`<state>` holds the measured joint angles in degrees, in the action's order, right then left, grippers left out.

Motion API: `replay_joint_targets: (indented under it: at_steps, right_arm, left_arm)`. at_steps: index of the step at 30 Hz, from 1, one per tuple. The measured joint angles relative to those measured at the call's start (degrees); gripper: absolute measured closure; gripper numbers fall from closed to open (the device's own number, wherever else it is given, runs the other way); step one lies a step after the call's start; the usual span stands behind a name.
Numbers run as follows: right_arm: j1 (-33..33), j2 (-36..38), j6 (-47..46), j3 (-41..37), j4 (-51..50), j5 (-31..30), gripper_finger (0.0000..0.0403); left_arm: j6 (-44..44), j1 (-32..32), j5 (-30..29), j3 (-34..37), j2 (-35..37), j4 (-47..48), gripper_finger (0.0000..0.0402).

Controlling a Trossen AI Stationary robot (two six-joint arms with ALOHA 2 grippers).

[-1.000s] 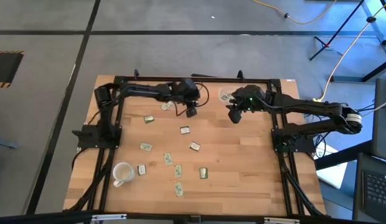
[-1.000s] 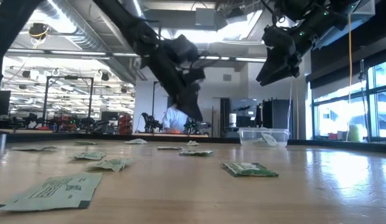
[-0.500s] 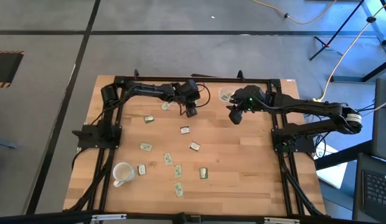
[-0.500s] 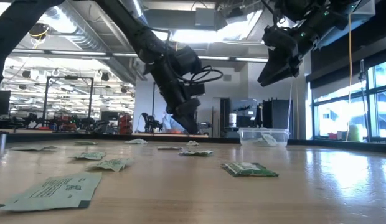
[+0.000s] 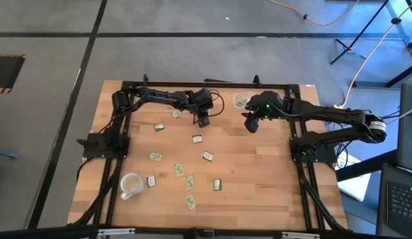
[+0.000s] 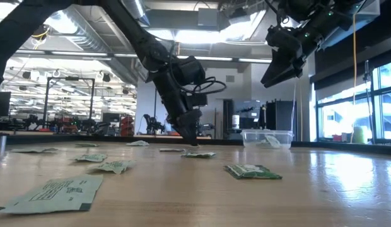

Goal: Pick and place Stevia / Truvia into bins
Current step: Put the green stevia packet into the transparent container

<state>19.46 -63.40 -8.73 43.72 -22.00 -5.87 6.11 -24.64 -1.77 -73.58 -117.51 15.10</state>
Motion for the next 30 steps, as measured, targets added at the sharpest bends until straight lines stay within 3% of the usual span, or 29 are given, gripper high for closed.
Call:
replay_joint_targets:
  at_steps: [8, 23, 30]
  right_arm:
    - [0.0, 0.0, 0.0, 0.0, -0.04, -0.02, 0.0237]
    - [0.0, 0.0, 0.06, 0.0, -0.22, -0.01, 0.0237]
    - [0.0, 0.0, 0.07, -0.01, -1.02, 0.0, 0.0237]
  left_arm:
    - [0.05, 0.17, 0.04, -0.11, -1.06, 0.35, 0.0307]
    - [0.7, 0.22, 2.1, 0.02, -1.25, 0.95, 0.0394]
    - [2.46, 0.3, 3.72, 0.04, -1.25, 1.06, 0.04]
